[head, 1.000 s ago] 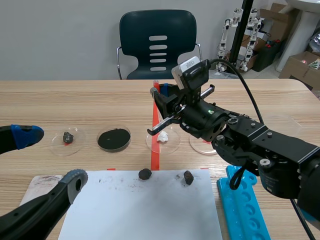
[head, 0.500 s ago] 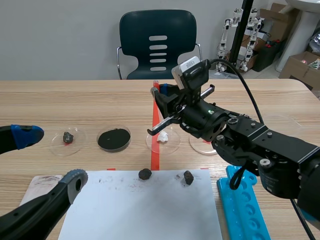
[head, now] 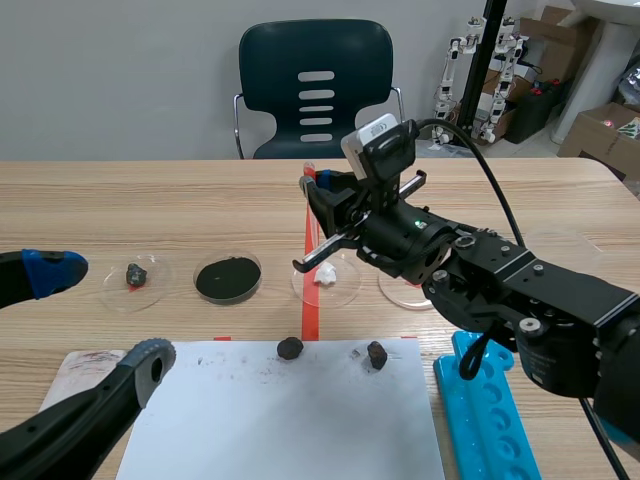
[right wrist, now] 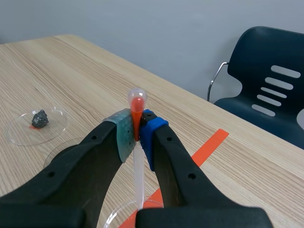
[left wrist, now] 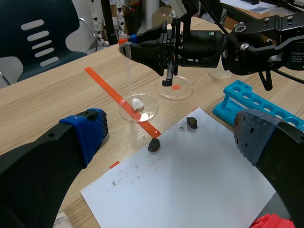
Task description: Squeeze the dropper onto the mineral
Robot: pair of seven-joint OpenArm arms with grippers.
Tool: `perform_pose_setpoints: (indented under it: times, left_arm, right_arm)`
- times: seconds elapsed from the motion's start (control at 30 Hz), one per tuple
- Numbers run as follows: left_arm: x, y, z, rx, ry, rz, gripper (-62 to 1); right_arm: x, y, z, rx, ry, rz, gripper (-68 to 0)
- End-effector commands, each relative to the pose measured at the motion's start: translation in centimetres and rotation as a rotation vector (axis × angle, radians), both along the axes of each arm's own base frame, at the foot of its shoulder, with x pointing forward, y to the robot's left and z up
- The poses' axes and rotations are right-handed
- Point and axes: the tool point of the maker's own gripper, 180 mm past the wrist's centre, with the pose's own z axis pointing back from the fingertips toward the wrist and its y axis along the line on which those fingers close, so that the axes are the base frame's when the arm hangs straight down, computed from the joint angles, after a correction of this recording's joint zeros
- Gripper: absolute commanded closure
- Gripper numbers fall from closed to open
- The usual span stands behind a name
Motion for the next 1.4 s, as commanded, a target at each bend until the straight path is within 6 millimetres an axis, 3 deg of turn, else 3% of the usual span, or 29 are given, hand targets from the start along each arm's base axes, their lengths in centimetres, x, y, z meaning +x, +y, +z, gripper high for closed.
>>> perform_pose_setpoints:
  times: [0.0, 0.87, 1.13, 1.37]
  left_arm:
    - [0.1, -0.1, 0.6, -0.026, -0.014, 0.002, -55.9]
    - [0.1, -0.1, 0.6, -0.026, -0.014, 0.002, -55.9]
    - [0.1, -0.1, 0.6, -0.026, -0.014, 0.002, -55.9]
    - [0.1, -0.1, 0.6, -0.026, -0.014, 0.002, -55.9]
  right_arm:
    - [0.4, 0.2, 1.5, 0.026, -0.034, 0.005, -0.8]
    - [0.4, 0.1, 1.5, 0.026, -0.035, 0.004, -0.9]
    - [-1.2, -0.7, 3.4, 0.051, -0.079, 0.021, -0.9]
    - [-3.7, -2.9, 5.8, 0.091, -0.123, -0.002, -2.4]
